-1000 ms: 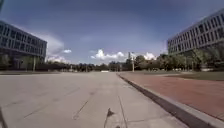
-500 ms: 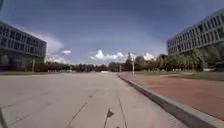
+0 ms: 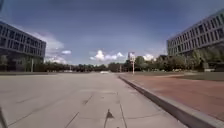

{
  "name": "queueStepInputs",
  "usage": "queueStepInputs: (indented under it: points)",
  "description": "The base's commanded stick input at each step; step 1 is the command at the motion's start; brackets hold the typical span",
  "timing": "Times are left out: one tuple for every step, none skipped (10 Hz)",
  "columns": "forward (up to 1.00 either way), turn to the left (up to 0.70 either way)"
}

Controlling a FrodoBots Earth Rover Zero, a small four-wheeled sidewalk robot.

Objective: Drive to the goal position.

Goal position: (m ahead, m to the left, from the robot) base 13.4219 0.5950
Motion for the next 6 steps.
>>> queueStepInputs:
  points:
    - [0.7, 0.0]
    - [0.7, 0.0]
    - [0.7, 0.0]
    - [0.7, 0.0]
    - [0.7, 0.0]
    - [0.7, 0.0]
